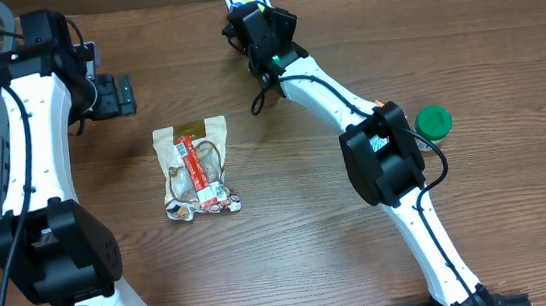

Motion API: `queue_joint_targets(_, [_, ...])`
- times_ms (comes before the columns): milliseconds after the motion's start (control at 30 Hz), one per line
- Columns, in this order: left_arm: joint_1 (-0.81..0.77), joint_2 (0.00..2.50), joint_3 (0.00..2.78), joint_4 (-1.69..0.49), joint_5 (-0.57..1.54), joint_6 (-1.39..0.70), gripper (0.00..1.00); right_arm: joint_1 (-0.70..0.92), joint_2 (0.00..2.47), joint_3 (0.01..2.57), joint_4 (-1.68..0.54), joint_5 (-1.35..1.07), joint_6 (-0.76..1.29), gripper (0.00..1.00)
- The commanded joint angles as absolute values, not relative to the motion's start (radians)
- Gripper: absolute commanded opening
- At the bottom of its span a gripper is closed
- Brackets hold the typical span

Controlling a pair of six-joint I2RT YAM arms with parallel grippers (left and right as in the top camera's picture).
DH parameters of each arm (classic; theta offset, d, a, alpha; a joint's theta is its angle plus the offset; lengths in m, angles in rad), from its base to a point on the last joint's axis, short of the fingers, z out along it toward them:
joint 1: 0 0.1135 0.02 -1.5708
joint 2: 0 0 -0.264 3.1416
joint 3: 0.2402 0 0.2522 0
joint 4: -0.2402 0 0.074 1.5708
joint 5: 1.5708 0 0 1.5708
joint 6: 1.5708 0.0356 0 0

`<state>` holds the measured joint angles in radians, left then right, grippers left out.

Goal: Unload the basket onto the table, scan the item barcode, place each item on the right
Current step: 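Hold the yellow stick against the white scanner window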

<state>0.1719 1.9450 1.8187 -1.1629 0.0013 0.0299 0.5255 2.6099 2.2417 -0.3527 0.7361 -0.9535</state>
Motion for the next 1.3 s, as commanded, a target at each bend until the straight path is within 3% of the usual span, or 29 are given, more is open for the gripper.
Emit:
queue_joint_targets(0, [0.17,1.936,1.83,-1.163,0.009,0.046,1.0,0.529,2.613,2.243,-0.353,0.72,-0.921,0.04])
queue_joint_targets(967, [0.17,1.936,1.83,-1.163,0.009,0.046,1.0,0.531,2.613,2.243,-0.431,0.734,-0.918,0.04])
queue_joint_targets(1267, [0.17,1.936,1.83,-1.163,0.009,0.046,1.0,0.531,2.613,2.243,-0.179,0.969,-0.945,0.04])
